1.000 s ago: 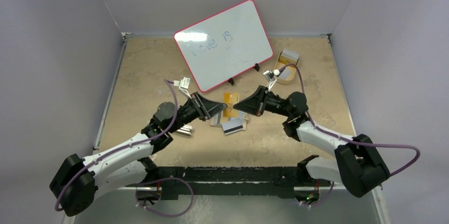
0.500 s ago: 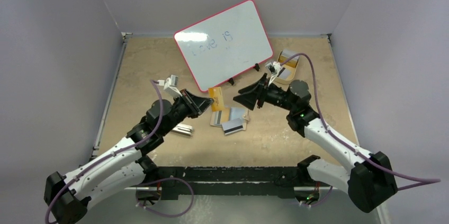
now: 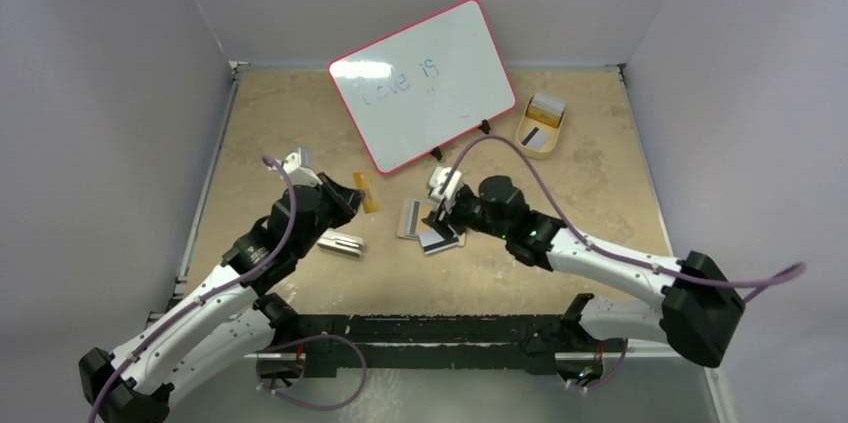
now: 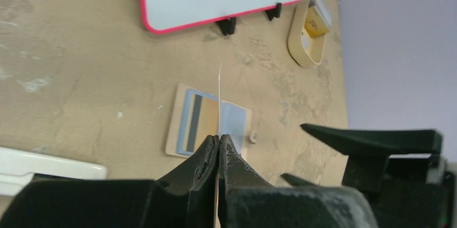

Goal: Put the credit cards into the card holder
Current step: Pick up the credit card from the center of the board.

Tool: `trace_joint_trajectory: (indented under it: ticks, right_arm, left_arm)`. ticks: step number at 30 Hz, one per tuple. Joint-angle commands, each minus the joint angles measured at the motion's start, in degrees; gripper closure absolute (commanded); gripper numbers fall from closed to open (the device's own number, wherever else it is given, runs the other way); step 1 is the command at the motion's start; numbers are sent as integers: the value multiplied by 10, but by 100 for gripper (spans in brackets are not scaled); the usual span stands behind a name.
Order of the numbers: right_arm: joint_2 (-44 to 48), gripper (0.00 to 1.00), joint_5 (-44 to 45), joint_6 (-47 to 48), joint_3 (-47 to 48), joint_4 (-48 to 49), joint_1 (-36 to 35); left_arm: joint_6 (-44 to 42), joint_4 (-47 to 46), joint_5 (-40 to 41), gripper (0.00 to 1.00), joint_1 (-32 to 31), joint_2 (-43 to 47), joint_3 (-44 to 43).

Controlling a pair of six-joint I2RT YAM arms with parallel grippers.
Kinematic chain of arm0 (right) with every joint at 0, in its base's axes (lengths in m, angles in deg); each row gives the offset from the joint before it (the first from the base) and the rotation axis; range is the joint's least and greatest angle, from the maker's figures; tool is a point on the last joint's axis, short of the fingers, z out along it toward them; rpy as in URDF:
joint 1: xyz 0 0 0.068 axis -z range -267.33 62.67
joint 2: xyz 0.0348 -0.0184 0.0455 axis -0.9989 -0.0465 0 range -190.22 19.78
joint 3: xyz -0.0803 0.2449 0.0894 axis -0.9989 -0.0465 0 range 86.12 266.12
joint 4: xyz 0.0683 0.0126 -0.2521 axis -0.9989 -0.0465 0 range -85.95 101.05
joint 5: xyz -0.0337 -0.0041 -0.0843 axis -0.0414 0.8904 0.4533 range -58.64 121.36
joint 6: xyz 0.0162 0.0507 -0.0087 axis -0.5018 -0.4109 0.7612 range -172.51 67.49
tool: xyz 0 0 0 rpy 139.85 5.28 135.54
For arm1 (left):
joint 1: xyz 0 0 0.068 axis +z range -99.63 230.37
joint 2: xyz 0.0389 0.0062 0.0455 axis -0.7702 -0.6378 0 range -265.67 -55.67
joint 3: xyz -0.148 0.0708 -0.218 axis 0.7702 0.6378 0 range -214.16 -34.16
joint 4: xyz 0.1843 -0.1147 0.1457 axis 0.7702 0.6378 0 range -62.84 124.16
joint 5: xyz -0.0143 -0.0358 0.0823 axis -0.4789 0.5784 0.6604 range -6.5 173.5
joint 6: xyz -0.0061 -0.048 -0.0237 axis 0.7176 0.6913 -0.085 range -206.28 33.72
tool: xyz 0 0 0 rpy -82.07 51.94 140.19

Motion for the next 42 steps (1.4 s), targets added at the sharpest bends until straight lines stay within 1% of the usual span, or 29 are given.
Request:
trace_joint_trajectory:
  ticks: [1, 2, 4, 7, 10, 12, 15, 18, 21, 26, 39, 42]
  right_arm:
    - [-83, 35, 52, 148, 50, -117, -34]
    - [-101, 35, 34, 159, 64, -145, -35]
    - [-121, 34, 13, 184, 76, -171, -39]
    - [-116, 31, -29, 240, 66, -183, -39]
    - [-112, 30, -43, 279, 63, -201, -39]
    - [-118, 29, -62, 280, 72, -218, -38]
    - [-137, 26, -54, 292, 91, -234, -37]
    - [-155, 25, -65, 306, 103, -240, -30]
    - [-177, 24, -72, 313, 118, -245, -17]
    - [-223, 23, -82, 325, 155, -292, 12]
    - [-279, 18, -93, 347, 177, -305, 22]
    - [-298, 18, -91, 347, 201, -308, 22]
  left_arm:
    - [-6, 21, 2, 100, 47, 27, -30]
    - [-5, 21, -6, 100, 57, 28, -28]
    - [-4, 23, -22, 100, 72, 29, -25]
    - [-7, 27, -28, 100, 77, 32, -22]
    - [-15, 36, -26, 100, 79, 38, -21]
    - [-18, 38, -26, 100, 79, 45, -19]
    - [-13, 36, -28, 100, 79, 59, -9]
    - [-2, 31, -36, 100, 79, 73, 5]
    - [4, 32, -41, 100, 79, 88, 13]
    - [5, 42, -37, 100, 79, 110, 12]
    - [4, 56, -30, 100, 79, 130, 8]
    - [4, 56, -31, 100, 79, 130, 8]
